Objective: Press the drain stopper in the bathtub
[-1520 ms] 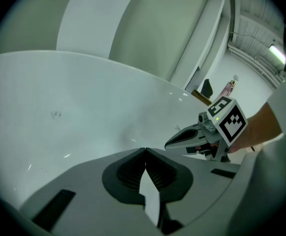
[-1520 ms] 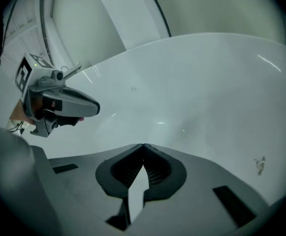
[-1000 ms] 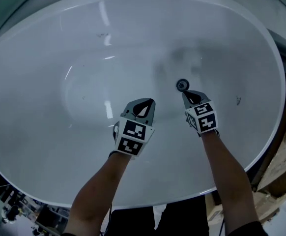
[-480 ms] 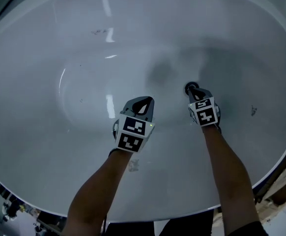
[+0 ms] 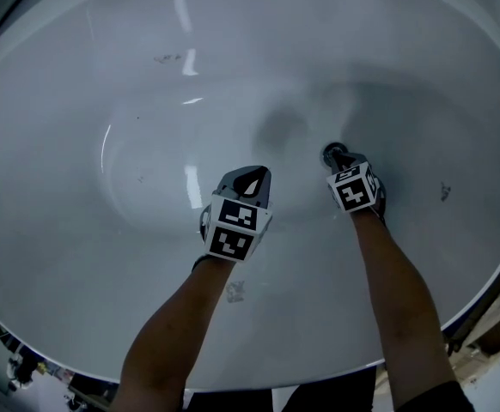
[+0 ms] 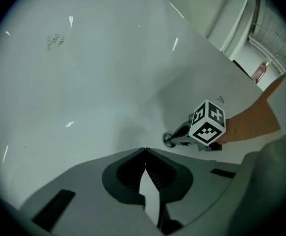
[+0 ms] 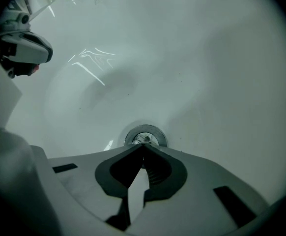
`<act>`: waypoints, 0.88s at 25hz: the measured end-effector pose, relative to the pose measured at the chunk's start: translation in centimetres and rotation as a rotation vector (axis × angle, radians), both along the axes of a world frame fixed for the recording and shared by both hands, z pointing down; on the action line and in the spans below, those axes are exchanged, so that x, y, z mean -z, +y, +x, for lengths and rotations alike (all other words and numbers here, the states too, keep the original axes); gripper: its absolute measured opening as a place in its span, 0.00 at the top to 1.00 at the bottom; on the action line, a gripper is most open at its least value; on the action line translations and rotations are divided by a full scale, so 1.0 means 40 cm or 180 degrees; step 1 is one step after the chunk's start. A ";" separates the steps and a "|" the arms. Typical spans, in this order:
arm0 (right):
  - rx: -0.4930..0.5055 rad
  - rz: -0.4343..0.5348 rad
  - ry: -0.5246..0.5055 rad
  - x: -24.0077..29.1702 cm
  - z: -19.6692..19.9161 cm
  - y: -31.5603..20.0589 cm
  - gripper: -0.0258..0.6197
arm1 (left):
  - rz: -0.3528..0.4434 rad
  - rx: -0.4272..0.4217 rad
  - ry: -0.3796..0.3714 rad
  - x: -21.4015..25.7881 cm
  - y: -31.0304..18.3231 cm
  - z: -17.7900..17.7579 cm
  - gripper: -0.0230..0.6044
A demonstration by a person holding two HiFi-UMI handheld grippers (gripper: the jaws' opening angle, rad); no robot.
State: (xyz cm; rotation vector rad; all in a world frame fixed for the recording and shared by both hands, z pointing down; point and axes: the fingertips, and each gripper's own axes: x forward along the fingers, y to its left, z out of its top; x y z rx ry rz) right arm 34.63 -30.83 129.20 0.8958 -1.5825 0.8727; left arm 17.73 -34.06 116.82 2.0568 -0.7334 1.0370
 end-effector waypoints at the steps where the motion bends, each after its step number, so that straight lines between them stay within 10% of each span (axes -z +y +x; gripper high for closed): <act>1: -0.0028 0.0014 0.0030 -0.002 0.001 -0.002 0.93 | 0.0004 -0.0002 0.0007 -0.002 -0.002 0.000 0.94; 15: -0.0024 0.0021 0.0259 0.011 0.006 -0.006 0.93 | 0.0034 0.0037 -0.0089 0.007 0.035 -0.052 0.94; 22: -0.0079 0.0258 0.0129 0.248 -0.064 0.007 0.94 | 0.0155 0.0049 0.0012 0.214 0.040 -0.077 0.94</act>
